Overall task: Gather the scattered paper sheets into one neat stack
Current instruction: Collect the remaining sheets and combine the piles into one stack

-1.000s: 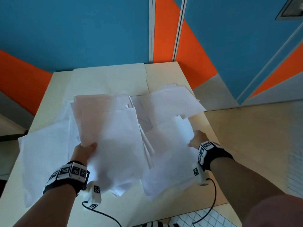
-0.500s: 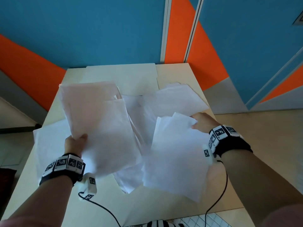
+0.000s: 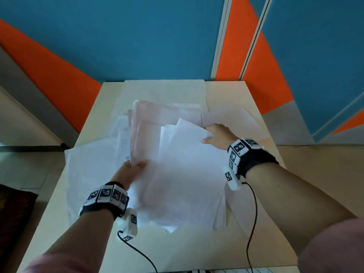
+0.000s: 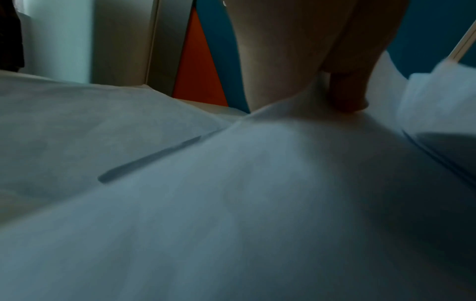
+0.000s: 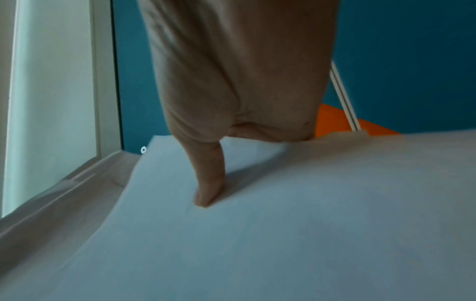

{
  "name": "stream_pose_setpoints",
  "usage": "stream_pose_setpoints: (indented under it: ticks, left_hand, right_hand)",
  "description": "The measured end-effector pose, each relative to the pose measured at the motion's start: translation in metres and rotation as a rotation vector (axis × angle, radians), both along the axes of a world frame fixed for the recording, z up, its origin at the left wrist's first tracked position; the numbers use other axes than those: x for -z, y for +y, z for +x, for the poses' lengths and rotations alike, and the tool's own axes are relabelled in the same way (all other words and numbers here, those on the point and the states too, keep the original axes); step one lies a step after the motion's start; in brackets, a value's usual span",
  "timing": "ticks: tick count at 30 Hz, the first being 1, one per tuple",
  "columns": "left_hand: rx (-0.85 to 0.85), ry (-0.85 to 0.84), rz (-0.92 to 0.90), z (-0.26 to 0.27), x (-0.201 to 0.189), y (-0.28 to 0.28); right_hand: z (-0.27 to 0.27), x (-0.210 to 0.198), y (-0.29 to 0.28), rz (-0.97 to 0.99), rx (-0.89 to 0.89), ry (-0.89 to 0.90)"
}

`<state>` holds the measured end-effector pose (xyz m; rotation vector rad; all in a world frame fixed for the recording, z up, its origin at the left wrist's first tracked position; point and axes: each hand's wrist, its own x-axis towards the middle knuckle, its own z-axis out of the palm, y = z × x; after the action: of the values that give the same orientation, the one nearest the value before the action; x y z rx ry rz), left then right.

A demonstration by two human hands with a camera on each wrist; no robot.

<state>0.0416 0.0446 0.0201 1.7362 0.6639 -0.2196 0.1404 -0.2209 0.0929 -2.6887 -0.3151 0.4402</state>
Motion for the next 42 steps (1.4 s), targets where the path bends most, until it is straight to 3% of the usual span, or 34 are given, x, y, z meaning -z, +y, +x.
stream_pose_setpoints:
  ticks: [5,10,20,23,30,36,42]
  left_hand:
    - [0.147,0.028,-0.075,-0.011,-0.003,-0.008]
    - [0.257,0.008,-0.051,-0.013,-0.004,-0.013]
    - [0.164,0.055,-0.085,-0.008,-0.001,-0.021]
    - [0.114,0.088,-0.027,-0.004,0.001,-0.022]
    - [0.006,0.148,0.092,-0.006,0.007,0.0]
    - [-0.083,0.212,0.087,-0.004,0.02,0.021]
    - [-0.11,0.232,0.178,-0.006,0.012,0.008]
  right_hand:
    - [-0.002,0.008,0.027,-0.184,-0.001,0.005]
    - [-0.013,0.026,0.05,-0.236,-0.03,0.025]
    - [-0.015,0.029,0.06,-0.019,-0.047,-0.09]
    - [-0.012,0.038,0.05,-0.029,0.071,-0.136]
    - [-0.015,0.075,-0.02,-0.09,0.403,0.177]
    - [-0.003,0.092,-0.077,-0.026,0.9,0.283]
    - [0.021,0.096,-0.085,0.125,1.034,0.345]
